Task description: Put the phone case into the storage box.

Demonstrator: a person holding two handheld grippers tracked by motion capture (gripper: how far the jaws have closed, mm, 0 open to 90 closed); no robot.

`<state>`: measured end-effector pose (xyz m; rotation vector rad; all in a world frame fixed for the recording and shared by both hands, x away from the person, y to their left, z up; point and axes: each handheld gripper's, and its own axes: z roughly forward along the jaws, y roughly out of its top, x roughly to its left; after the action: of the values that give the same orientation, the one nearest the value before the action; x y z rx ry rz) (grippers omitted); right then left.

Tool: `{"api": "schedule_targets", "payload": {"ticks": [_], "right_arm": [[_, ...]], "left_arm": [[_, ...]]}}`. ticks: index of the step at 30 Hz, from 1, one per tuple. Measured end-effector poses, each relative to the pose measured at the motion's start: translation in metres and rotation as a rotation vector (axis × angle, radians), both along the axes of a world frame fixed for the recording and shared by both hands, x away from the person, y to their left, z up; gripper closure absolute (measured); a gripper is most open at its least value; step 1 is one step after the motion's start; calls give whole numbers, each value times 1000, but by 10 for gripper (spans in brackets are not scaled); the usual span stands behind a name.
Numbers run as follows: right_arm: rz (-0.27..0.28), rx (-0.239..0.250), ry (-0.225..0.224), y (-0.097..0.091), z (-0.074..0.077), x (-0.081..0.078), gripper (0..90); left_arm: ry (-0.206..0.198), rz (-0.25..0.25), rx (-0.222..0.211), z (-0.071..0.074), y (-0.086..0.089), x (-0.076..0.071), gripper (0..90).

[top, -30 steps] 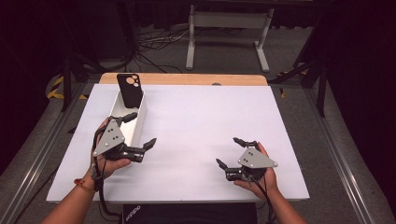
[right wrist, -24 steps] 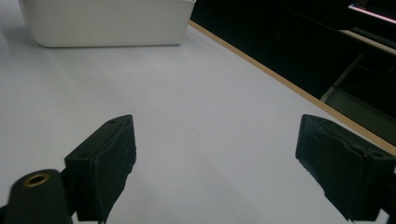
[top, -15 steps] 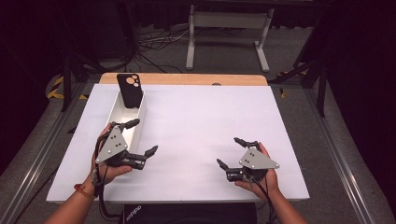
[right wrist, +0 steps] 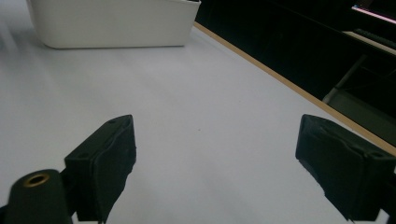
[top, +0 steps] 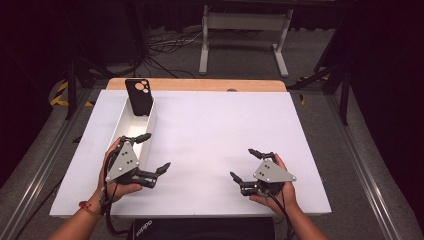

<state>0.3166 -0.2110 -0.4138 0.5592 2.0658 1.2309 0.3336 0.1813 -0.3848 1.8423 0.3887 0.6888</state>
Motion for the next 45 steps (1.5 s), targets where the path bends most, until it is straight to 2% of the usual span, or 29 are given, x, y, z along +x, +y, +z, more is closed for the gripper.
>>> {"api": "schedule_targets", "payload": {"ticks": [9, 10, 12, 18, 29, 31, 32, 37, 45], "right_arm": [[13, -26, -1, 9, -1, -4, 132], [14, -29, -4, 10, -1, -4, 132], [16, -30, -2, 10, -2, -5, 132], [16, -30, 4, 11, -2, -5, 132], [10, -29, 5, 7, -3, -4, 131], [9, -25, 2, 6, -3, -4, 130], [11, -23, 1, 5, -3, -4, 130], [7, -28, -6, 3, -3, -4, 129], [7, -21, -11, 1, -1, -5, 128]], "left_arm": [[10, -8, 20, -9, 0, -6, 39], [23, -15, 12, -10, 0, -7, 39], [20, -17, 12, -12, 0, -8, 39], [43, -26, 20, -19, -3, -9, 31], [98, -26, 20, -43, -4, -13, 43], [126, -30, 9, -49, -2, -13, 43], [126, -23, 16, -51, -2, -14, 41], [148, -10, -7, -53, 3, -10, 37], [144, -14, -5, -51, 3, -10, 33]]}}
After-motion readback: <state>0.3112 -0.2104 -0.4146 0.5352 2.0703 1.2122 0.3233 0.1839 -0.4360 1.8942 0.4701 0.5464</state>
